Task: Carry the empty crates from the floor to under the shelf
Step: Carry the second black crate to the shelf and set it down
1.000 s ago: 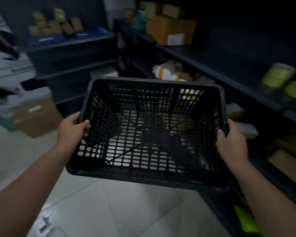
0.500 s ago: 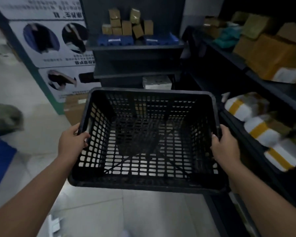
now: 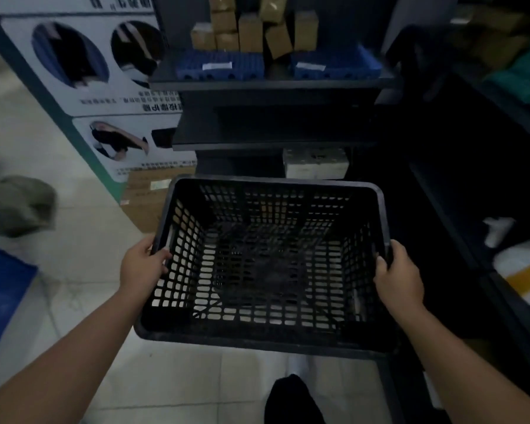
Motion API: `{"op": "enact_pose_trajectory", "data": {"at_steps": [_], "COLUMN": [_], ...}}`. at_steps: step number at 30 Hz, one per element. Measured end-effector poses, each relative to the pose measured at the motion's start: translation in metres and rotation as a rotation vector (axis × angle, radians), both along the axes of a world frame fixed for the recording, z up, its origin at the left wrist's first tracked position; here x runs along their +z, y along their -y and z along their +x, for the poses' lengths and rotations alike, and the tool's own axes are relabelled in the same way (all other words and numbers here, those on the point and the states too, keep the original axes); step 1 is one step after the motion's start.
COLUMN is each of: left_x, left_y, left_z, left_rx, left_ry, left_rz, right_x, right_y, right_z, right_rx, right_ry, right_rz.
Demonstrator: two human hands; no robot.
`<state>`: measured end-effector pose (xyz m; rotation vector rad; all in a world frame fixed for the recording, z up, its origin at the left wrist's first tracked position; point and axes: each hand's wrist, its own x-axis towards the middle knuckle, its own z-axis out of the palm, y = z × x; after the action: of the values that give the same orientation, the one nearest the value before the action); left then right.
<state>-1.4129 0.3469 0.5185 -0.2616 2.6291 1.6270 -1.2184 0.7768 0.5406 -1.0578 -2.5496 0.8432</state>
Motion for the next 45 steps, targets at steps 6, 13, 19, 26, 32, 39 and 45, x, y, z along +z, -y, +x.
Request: {"op": "enact_pose_trajectory", "data": {"at_steps": [6, 13, 19, 26, 32, 39, 45], "left_x": [-0.079, -0.205, -0.291, -0.363, -0.389, -0.387, -0.385], "left_y": [-0.059, -0.088, -0.092, -0.094, -0.101, -0.110, -0.112], "left_z": [-0.092, -0.187, -0.243, -0.290, -0.294, -0.287, -0.281], "left_rx": [0.077, 0.169, 0.166, 0.087, 0.122, 0.142, 0.156], "left_ry": [0.103, 0.248, 0.328, 0.348, 0.385, 0.394, 0.393], "left_rz": [0.006, 0.050, 0.021, -0.038, -0.079, -0.101, -0.092], "right_x": [-0.079, -0.214, -0.307, -0.386, -0.418, -0.422, -0.420], "right_y": [-0.058, -0.095, -0.096, -0.099, -0.103, -0.105, -0.104], "right_z": [-0.125, -0.248, -0.304, -0.331, -0.349, -0.345, -0.349], "right_rx": [0.036, 0.098, 0.087, 0.062, 0.060, 0.076, 0.081], "right_ry": [0.109, 0.196, 0.236, 0.198, 0.207, 0.180, 0.208], "right_rz": [-0.031, -0.052, -0.032, -0.171, -0.181, -0.181, -0.183]}}
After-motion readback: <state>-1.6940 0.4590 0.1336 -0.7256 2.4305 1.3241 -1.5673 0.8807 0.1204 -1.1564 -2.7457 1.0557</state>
